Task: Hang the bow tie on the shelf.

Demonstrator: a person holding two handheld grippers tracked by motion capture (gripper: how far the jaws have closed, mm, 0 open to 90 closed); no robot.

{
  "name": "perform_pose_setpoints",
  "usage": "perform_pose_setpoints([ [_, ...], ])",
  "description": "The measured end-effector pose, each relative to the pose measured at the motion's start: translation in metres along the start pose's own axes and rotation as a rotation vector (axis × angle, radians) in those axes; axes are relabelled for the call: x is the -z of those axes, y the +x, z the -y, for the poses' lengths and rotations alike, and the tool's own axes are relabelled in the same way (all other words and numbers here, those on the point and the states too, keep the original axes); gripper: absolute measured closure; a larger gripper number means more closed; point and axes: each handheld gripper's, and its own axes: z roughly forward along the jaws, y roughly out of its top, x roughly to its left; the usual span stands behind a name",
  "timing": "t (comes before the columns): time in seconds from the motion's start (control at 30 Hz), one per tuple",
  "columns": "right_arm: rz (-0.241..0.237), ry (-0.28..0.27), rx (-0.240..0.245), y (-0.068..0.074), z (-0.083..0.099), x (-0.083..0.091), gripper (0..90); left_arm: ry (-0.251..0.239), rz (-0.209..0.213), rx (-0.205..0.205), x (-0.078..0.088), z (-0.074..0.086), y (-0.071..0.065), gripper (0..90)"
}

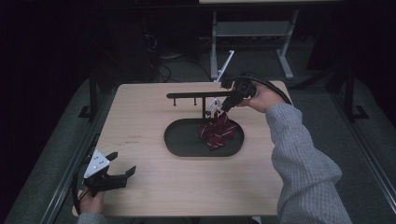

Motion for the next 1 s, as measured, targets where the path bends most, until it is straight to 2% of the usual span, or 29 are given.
perform_pose_setpoints([
  [1.0,-0.021,-0.028,0.01,0.016,0.028,-0.01,69.5,0.017,-0.001,-0.015,0.0,0.0,0.0,13.1],
])
